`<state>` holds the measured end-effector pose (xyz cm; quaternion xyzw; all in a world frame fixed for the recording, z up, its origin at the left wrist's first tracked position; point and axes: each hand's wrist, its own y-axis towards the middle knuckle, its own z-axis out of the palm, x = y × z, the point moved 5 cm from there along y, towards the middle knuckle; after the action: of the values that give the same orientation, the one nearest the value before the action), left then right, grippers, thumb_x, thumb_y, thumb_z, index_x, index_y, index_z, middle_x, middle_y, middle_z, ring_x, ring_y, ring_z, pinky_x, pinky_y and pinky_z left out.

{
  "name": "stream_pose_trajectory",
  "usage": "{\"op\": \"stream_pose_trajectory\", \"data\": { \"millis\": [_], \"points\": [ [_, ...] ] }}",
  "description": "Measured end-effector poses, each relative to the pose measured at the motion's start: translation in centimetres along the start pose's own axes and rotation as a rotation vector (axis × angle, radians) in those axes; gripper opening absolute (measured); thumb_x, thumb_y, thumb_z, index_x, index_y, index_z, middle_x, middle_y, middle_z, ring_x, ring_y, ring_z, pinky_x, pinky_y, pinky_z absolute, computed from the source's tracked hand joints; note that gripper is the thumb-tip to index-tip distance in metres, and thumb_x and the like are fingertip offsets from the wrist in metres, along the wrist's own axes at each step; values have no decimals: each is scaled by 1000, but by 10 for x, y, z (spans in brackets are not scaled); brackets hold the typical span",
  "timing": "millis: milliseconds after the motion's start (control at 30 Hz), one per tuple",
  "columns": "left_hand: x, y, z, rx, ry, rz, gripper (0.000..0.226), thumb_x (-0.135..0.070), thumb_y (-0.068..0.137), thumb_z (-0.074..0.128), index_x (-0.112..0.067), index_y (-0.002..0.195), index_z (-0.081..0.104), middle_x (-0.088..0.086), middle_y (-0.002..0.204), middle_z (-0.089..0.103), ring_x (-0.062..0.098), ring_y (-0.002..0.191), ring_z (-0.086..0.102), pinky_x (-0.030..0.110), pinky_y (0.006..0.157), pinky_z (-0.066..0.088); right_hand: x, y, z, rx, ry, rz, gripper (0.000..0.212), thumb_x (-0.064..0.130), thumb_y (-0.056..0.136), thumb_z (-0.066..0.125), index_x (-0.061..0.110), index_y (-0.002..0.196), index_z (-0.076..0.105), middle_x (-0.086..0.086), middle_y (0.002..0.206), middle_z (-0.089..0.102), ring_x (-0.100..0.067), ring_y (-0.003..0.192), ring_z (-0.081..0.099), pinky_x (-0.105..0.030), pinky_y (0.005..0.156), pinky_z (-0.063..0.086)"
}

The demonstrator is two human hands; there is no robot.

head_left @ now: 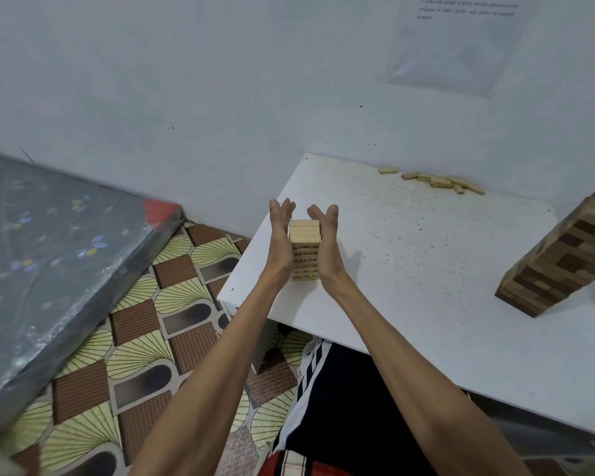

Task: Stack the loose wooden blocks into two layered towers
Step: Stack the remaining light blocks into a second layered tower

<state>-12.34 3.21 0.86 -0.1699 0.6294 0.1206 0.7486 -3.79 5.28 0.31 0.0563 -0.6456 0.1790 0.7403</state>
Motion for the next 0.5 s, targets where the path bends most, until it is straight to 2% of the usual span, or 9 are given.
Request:
{"op": "stream_pose_trajectory", "data": {
  "millis": [67,167,233,300,367,433,500],
  "points": [
    [0,0,2,7,-8,1,71,-64,104,9,-27,159,34,-12,161,38,-31,93,52,10,78,39,0,0,1,-2,-2,1,94,90,81,21,34,154,43,0,145,59,-19,127,62,-49,112,46],
    [-1,0,2,7,-12,5,70,-63,104,9,-26,159,34,-11,161,39,-28,96,52,10,80,39,0,0,0,12,4,8,94,89,82,21,32,153,44,-2,143,61,-19,126,63,-49,111,47],
    [0,-1,0,4,-18,-1,70,-63,105,8,-26,158,36,-10,160,40,-17,112,51,12,84,39,2,-1,-1,16,11,3,92,85,84,18,30,154,44,0,147,57,-19,129,60,-48,112,47],
    [1,-1,-4,-12,-36,0,71,-63,104,6,-27,157,37,-8,160,41,-1,134,45,20,98,36,4,-1,-3,16,21,-3,92,83,85,16,29,155,42,4,154,50,-19,135,55,-48,115,43],
    [1,-1,-7,-16,-52,11,71,-64,103,5,-30,156,39,-9,160,41,7,146,36,31,112,29,5,-1,-3,6,17,-3,95,86,83,15,30,155,42,7,157,46,-19,139,51,-49,117,40],
    [2,-1,-6,-16,-61,17,71,-65,103,6,-30,156,39,-10,160,41,2,141,41,31,112,31,5,-2,-3,5,15,3,102,93,78,16,31,154,44,6,156,48,-19,138,52,-50,117,41],
    [3,-2,-4,-14,-77,11,71,-63,104,7,-27,157,38,-10,159,42,-15,118,53,17,94,42,0,0,-3,6,11,12,107,100,71,20,33,151,48,2,148,57,-21,132,59,-51,112,46]
  ]
}}
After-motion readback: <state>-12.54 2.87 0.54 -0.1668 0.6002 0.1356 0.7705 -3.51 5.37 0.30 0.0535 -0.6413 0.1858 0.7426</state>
